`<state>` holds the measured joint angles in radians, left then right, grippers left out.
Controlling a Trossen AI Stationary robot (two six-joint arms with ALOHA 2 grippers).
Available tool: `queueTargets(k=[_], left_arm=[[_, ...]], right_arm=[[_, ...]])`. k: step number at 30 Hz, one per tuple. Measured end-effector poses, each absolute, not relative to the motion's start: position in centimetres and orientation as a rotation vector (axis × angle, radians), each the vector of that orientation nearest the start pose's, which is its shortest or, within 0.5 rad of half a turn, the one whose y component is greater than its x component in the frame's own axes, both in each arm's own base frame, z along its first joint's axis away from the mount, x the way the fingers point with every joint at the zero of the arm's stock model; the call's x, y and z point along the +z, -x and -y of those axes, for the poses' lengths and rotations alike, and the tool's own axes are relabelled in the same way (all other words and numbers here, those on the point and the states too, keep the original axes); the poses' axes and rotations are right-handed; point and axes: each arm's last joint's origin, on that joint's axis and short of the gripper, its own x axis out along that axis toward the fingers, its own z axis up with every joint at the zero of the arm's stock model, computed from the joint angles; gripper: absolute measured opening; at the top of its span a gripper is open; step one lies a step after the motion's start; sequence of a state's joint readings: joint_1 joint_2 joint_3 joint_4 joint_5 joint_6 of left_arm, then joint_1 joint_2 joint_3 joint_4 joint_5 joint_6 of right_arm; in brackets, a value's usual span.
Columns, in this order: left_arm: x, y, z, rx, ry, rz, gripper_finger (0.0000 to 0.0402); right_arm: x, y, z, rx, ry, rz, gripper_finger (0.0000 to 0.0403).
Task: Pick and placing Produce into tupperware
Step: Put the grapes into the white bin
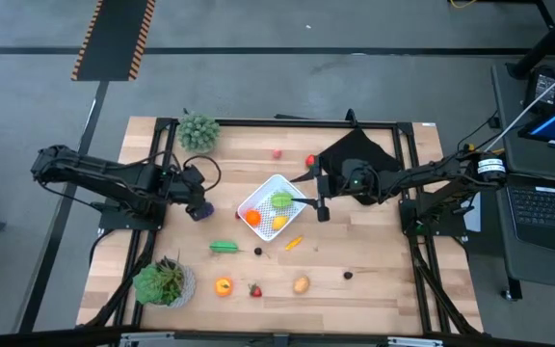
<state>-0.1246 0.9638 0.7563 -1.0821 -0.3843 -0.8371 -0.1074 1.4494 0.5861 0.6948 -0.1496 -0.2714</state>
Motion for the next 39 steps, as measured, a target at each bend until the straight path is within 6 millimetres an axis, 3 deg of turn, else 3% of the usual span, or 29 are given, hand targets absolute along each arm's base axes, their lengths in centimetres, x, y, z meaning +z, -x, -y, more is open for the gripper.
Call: queueTargets(k=[6,15,22,39], left_arm=[[23.0,-15.5,0.9,0.738,0.390,-1.104,0.0268],[21.8,-16.5,1.4,0.742,0.495,-1.202,0.0323],[20.8,-17.2,2.1,0.750,0.475,-1.258,0.0360],[19.3,-18.6,4.6,0.655,0.387,-1.275,0.0356]], right_arm=[[20.1,-28.7,2.7,0.064,0.247,-0.171,0.0252],[20.1,-28.7,2.7,0.064,0.243,-0.173,0.0252],[20.0,-28.6,2.7,0.065,0.242,-0.179,0.0252],[20.0,-28.6,2.7,0.065,0.238,-0.181,0.0252]])
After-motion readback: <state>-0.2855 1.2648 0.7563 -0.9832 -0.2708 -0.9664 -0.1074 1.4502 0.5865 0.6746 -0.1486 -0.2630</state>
